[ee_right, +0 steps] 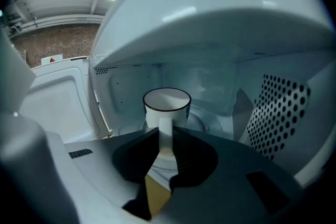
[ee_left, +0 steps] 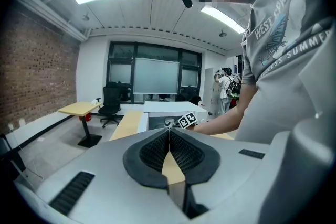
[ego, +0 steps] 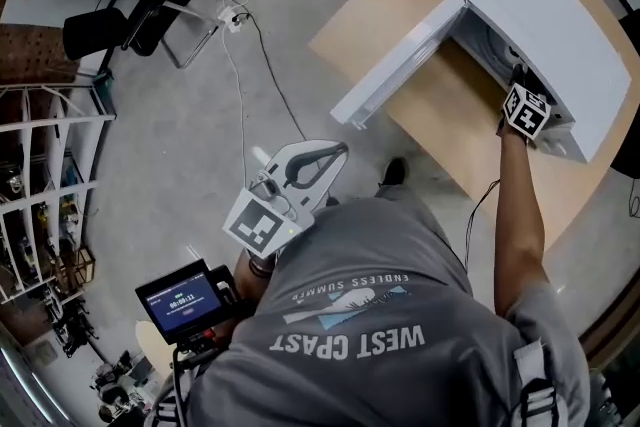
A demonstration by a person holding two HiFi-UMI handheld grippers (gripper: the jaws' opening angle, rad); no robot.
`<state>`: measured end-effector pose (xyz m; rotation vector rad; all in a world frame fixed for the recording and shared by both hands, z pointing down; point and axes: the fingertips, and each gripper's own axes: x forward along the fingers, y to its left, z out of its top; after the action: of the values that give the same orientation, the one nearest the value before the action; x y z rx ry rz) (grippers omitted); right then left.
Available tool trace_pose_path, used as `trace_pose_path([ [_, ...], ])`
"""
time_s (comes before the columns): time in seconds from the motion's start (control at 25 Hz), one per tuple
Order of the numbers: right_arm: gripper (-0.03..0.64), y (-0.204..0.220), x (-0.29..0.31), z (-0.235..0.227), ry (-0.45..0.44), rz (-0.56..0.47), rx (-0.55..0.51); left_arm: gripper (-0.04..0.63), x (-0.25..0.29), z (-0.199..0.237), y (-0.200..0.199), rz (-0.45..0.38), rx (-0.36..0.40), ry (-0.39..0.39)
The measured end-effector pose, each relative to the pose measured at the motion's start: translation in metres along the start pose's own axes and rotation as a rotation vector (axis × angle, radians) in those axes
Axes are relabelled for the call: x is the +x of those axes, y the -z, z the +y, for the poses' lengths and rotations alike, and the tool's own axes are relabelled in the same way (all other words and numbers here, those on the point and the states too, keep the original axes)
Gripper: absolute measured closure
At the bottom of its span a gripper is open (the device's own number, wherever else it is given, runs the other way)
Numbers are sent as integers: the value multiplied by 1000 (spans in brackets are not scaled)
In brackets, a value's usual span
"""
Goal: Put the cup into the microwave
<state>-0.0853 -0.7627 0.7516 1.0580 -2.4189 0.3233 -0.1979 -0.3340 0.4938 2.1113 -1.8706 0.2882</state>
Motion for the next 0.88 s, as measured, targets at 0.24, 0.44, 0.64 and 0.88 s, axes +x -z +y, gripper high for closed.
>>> trace_pose_path([
  [0.24,545,1,24,-10,33,-7,31,574,-3,8,8,27,-12,-31],
  [0.44,545,3,37,-10,30,-14,23,574,-4,10,11,33,-13,-39],
  [0.64,545,-1,44,-6,24,-36,5,574,-7,10,17,80,-12,-42],
  [0.88,543,-14,35,-18,49,-48,-30,574,-3,8,14,75,-27,-24],
])
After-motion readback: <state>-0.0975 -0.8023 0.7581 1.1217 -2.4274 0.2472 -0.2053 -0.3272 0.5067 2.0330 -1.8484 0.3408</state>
